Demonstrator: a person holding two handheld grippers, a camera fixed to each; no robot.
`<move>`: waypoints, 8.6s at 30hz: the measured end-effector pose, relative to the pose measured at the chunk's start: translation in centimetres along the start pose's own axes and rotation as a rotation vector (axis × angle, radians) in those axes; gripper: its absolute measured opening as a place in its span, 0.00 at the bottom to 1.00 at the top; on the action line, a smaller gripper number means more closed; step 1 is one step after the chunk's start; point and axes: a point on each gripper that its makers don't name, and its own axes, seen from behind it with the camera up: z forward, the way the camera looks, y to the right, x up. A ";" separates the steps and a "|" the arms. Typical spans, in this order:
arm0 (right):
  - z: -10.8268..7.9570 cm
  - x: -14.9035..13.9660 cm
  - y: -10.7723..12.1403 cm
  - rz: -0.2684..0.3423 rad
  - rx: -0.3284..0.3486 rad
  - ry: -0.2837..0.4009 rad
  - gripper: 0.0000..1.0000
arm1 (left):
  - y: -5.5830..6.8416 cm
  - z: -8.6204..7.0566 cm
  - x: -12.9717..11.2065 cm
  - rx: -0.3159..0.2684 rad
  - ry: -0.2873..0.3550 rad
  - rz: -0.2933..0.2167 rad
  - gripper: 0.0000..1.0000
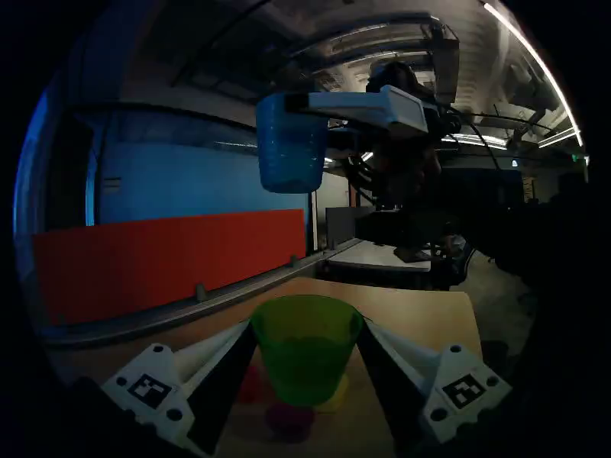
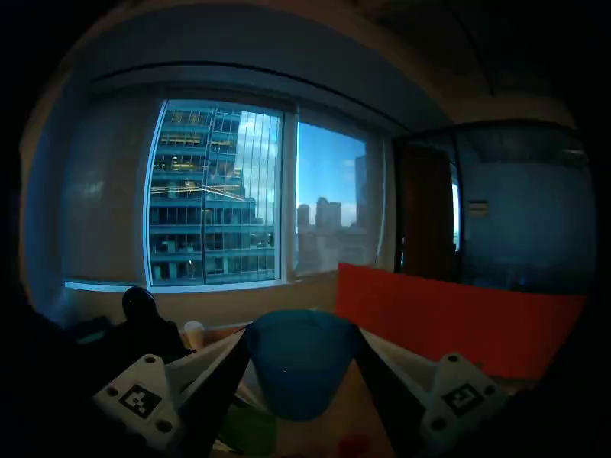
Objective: Pour water
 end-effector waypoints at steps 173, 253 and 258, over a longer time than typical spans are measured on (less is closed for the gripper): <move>-13.5 -39.5 6.2 0.074 -0.141 -0.597 0.94 | -3.6 -5.5 -24.6 0.084 -0.559 -0.108 0.88; -19.9 -42.6 4.3 0.111 -0.271 -0.622 1.00 | -3.1 -10.4 -25.8 0.162 -0.611 -0.135 1.00; -20.2 -41.9 4.2 0.116 -0.294 -0.598 1.00 | -3.6 -11.3 -25.5 0.203 -0.593 -0.135 1.00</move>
